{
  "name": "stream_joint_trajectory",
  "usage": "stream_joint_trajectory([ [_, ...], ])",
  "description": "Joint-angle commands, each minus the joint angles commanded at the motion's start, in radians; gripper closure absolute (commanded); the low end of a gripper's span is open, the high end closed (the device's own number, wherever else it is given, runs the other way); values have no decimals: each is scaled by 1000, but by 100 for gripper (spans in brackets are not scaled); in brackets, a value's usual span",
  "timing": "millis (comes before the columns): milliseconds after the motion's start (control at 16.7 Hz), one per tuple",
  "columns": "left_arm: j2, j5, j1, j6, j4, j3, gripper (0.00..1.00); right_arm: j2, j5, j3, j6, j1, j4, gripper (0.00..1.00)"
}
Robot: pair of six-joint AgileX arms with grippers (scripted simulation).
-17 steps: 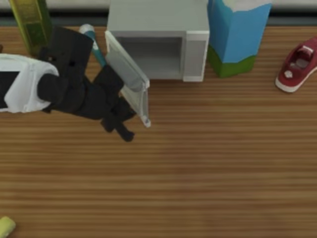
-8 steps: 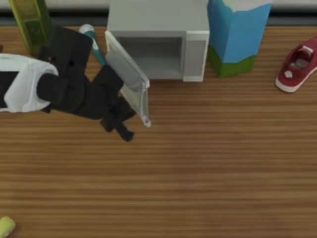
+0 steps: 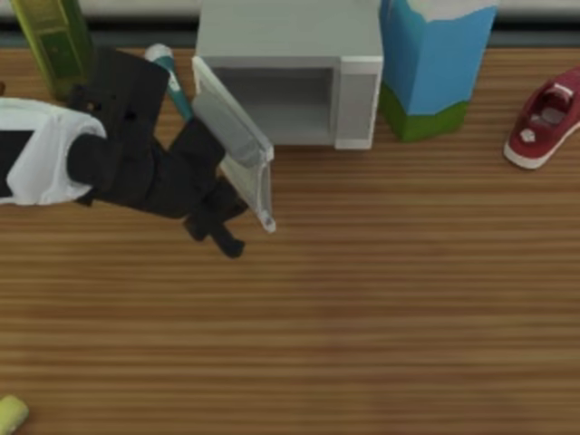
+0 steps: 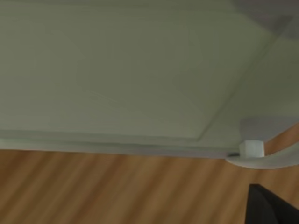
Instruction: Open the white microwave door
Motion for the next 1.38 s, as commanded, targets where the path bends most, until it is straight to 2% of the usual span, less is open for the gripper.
stream_joint_trajectory([
  [300,0,0,0,0,0,0,100,0,0,0,0,0,0,0],
  [1080,0,0,0,0,0,0,2,0,0,0,0,0,0,0],
  [1380,0,0,0,0,0,0,0,0,0,0,0,0,0,0],
])
